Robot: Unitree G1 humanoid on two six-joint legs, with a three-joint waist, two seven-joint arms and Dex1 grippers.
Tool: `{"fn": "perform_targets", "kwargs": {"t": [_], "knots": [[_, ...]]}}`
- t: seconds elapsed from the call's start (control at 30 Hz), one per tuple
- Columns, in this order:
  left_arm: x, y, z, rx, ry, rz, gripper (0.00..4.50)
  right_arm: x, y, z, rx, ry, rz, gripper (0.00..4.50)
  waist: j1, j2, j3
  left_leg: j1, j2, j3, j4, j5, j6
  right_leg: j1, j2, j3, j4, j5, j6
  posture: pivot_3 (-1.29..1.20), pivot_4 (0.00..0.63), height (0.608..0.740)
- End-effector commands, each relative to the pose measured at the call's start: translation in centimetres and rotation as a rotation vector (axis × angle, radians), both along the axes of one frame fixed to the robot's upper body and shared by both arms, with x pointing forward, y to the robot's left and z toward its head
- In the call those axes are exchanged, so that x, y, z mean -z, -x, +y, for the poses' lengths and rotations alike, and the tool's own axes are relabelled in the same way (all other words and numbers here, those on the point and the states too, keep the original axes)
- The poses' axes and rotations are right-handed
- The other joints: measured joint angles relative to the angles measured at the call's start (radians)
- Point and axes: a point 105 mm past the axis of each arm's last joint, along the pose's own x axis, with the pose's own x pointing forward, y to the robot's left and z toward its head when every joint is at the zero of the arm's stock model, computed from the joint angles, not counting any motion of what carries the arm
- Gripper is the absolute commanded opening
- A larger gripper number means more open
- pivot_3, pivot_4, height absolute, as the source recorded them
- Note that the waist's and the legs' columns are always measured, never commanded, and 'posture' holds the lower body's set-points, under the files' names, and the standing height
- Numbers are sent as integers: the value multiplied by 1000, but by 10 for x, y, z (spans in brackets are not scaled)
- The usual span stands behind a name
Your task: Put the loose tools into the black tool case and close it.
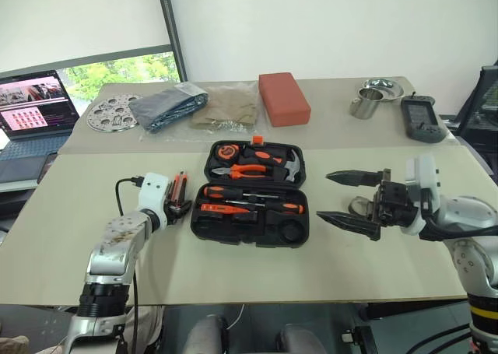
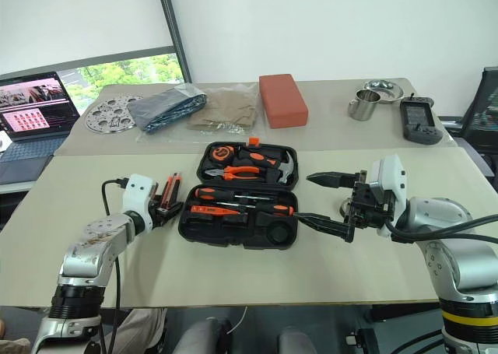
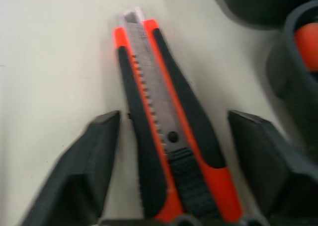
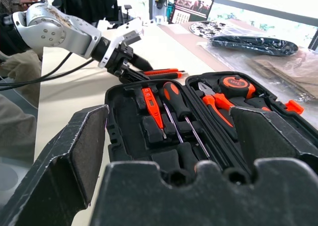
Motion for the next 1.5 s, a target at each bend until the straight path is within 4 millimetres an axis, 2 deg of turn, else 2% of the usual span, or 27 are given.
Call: {"fn": "perform_targets", "kwargs": {"t": [0.03, 0.07, 0.13, 0.2, 0.3, 0.37, 0.47, 0.57, 0.7, 0.77, 0.97, 1.17, 1.3, 1.5], "knots": [[17, 7, 14, -76, -6, 66, 1960, -15, 3, -1, -15, -15, -50, 4500, -3, -1, 0, 0, 0, 0, 0, 0, 0, 0, 0, 0, 0, 0, 0, 0, 150, 740], [13, 6, 14, -76, 9, 43, 1766, -15, 3, -1, -15, -15, -50, 4500, -6, -1, 0, 1, 0, 0, 0, 0, 0, 1, 0, 0, 0, 0, 0, 0, 150, 740], [0, 0, 14, -61, 37, -23, 1767, -15, 3, 0, -14, -20, -51, 4500, -9, 0, 0, 1, 0, 0, 0, 0, 0, 1, 0, 0, 0, 0, 0, 0, 150, 740], [-22, -8, 12, -18, 64, -131, 1767, -16, 2, 0, -12, -29, -51, 4500, -12, -1, 0, 1, 1, -1, 0, 0, 0, 1, 0, 0, 0, 0, 0, 0, 150, 740], [-61, -17, 2, 142, 79, -304, 1767, -16, 1, 1, -8, -44, -49, 4500, -14, -3, 2, -1, 1, -1, 0, 0, 0, -1, 0, -1, 0, 0, 0, 0, 150, 740], [-92, -16, -14, 354, 28, -429, 1767, -16, 1, 0, -5, -48, -48, 4500, -13, -5, 3, -2, 0, -1, 0, 0, -1, -1, 0, -1, -1, 0, 0, 0, 150, 740], [-114, -4, -44, 690, -8, -485, 1767, -16, -1, -1, -2, -48, -49, 4500, -6, -5, 3, -3, -1, 0, -2, 1, -1, -2, -1, -1, -3, 0, 0, 0, 150, 740], [-103, 11, -64, 1011, -214, -427, 1767, -16, -3, -2, 0, -47, -52, 4500, -4, -2, 1, -2, -2, 3, -5, 1, -1, -1, -2, 0, -6, 0, 0, 0, 150, 740], [-89, 24, -76, 1231, -310, -345, 1767, -16, -2, -2, 4, -43, -55, 4500, -9, -1, 1, -3, -1, 6, -5, 0, 0, -2, 1, 0, -8, 0, 0, 0, 150, 740], [-75, 31, -78, 1311, -373, -263, 1767, -16, -1, -4, 14, -45, -58, 4500, -14, -1, 2, -5, 0, 6, -5, 0, 0, -4, 3, 0, -8, 0, 0, 0, 150, 740], [-46, 53, -87, 1398, -381, -91, 1767, -13, 2, -4, 28, -49, -59, 4500, -16, 0, 2, -7, 0, 4, -4, 0, 0, -8, 3, 1, -4, 0, 0, 0, 150, 740], [-32, 58, -89, 1389, -406, -32, 1767, -12, 2, -4, 29, -47, -56, 4500, -16, 0, 2, -6, 0, 3, -3, 0, 0, -7, 2, 2, -3, 0, 0, 0, 150, 740], [-30, 46, -85, 1321, -449, -24, 1767, -12, 1, -4, 23, -45, -57, 4500, -14, 0, 1, -6, 0, 3, -3, 0, 0, -7, 2, 2, -3, 0, 0, 0, 150, 740], [-29, 40, -72, 1298, -493, 3, 1767, -12, 1, -3, 21, -46, -57, 4500, -18, 1, 1, -6, 0, 3, -2, 0, 0, -7, 3, 2, -2, 0, 0, 0, 150, 740]]}}
